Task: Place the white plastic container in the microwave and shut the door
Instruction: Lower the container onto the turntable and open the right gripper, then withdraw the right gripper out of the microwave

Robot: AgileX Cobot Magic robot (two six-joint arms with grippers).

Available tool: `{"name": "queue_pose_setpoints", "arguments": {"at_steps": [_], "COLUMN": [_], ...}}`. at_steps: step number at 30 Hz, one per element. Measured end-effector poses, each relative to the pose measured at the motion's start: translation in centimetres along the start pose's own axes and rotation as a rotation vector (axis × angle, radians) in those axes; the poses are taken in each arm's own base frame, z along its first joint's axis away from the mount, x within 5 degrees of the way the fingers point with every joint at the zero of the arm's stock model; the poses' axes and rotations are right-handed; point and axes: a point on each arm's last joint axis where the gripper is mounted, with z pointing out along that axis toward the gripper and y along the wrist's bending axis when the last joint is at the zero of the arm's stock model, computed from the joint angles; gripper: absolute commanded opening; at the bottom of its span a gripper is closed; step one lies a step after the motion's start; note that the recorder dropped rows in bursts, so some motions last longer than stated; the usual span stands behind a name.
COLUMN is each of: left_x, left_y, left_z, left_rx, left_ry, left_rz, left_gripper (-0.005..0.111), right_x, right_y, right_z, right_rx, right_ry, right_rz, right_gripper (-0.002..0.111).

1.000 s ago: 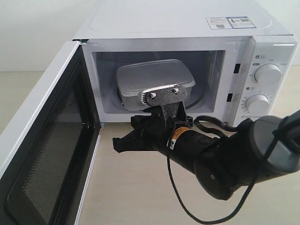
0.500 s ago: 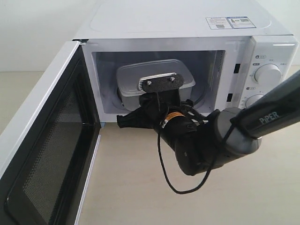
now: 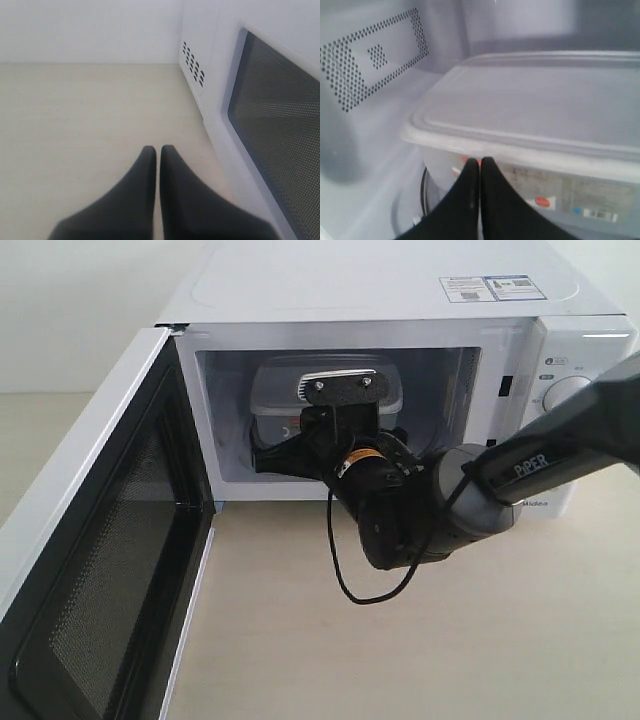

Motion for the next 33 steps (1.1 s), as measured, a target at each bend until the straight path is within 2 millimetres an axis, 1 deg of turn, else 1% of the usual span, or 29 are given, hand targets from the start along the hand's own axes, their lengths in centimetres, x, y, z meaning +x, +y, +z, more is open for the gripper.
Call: {"name": "queue_pose_setpoints", "arguments": {"at_steps": [4,7,12,16,20,23,29,33], "left_x": [0.0,0.0,0.0,0.0,0.0,0.0,0.0,0.0], "left_y": [0.0,0.0,0.0,0.0,0.0,0.0,0.0,0.0], "left_z": [0.0,0.0,0.0,0.0,0.0,0.0,0.0,0.0], "left_rx": [0.000,0.000,0.000,0.000,0.000,0.000,0.000,0.000], "left_ry": [0.000,0.000,0.000,0.000,0.000,0.000,0.000,0.000], "left_rz": [0.000,0.000,0.000,0.000,0.000,0.000,0.000,0.000], "left_gripper": [0.004,0.004,0.004,0.004,0.004,0.004,0.004,0.004], "right_x": [0.6,0.7,-1.1,-1.8,-2.5,-3.6,-5.2,-5.8], "right_y": [-0.1,-0.5,0.0,0.7,1.0,1.1,1.5,1.6], "right_z": [-0.3,-1.8,-4.8,-7.6,-10.7,-12.9,-15.6,-16.2], "right_rx": [0.000,0.003,-0.029,-0.080,-0.138,-0.176,-0.244,-0.256], "right_ry": [0.042,0.067,0.077,0.178,0.302,0.363,0.479,0.489], "right_rz": [-0.004,-0.025,-0.024,-0.030,-0.048,-0.044,-0.040,-0.037], "right_gripper": [0.000,0.000,0.000,0.000,0.000,0.000,0.000,0.000]}}
